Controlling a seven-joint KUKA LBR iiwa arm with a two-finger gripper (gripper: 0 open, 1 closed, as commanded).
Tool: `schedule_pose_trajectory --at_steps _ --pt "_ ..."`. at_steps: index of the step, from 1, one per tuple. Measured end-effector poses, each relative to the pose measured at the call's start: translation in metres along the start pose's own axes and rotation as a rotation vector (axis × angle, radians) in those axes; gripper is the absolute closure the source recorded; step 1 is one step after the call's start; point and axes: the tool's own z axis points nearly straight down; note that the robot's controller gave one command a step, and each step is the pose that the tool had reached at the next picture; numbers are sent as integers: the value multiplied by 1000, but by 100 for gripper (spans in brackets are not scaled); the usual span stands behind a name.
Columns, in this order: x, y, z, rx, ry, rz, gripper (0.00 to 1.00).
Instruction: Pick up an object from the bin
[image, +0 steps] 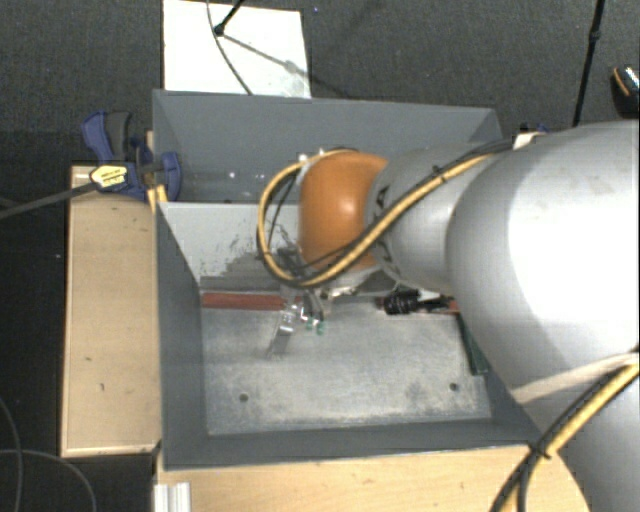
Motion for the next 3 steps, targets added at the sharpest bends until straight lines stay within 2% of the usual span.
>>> schedule_pose_trajectory --at_steps 1,2,3 --pt "-1 1 -2 -2 -3 2 100" --pt "-6 -24 -3 -2 -3 -73 100" --pt "-5 -25 -1 0 0 -71 0"
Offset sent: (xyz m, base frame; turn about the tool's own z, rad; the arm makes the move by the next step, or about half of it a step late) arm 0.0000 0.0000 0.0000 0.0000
